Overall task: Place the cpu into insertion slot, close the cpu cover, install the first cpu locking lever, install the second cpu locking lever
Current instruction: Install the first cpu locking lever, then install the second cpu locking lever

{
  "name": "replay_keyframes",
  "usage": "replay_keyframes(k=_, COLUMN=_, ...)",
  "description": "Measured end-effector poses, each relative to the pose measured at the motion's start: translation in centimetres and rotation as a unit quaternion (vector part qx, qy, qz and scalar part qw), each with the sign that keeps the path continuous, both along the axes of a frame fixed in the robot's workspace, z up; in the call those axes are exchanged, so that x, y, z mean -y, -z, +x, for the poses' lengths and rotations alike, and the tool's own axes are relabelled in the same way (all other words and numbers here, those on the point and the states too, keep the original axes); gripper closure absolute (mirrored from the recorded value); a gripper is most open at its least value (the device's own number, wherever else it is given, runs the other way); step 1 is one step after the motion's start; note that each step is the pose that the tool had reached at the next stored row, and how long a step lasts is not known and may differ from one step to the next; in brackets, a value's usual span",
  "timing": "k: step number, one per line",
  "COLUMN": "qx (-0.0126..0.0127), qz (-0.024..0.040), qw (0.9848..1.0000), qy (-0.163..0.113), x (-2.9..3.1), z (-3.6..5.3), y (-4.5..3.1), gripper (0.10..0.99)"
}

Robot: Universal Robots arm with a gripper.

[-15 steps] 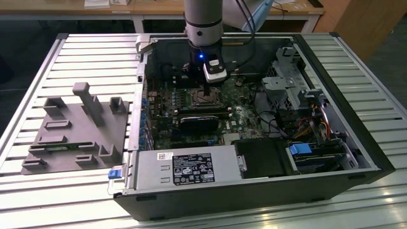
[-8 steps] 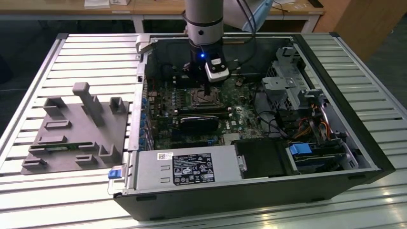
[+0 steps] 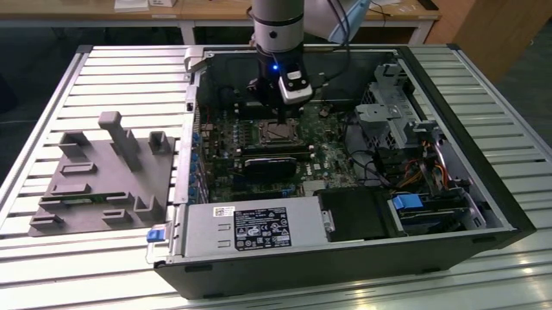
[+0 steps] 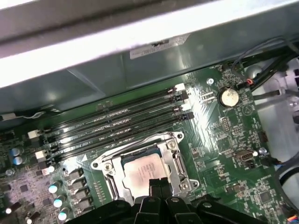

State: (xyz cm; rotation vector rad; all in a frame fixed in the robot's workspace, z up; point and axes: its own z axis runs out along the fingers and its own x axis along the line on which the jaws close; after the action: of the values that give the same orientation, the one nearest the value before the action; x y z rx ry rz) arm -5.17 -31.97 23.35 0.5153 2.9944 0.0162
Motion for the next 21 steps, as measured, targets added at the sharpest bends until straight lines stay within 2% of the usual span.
replay_keyframes(k=6, qx=0.0, qz=-0.0002, qw=1.0, qy=0.0, x=0.14, z=0.0, y=-0.43, gripper=0.984)
replay_keyframes(k=11, qx=0.0, qz=-0.0003, qw=1.0, qy=0.0, x=0.51, z=0.0, y=-0.5, gripper=0.984)
replay_keyframes(k=21, qx=0.0, qz=-0.0003, qw=1.0, qy=0.0, x=0.59, z=0.0, y=-0.51, gripper=0.984)
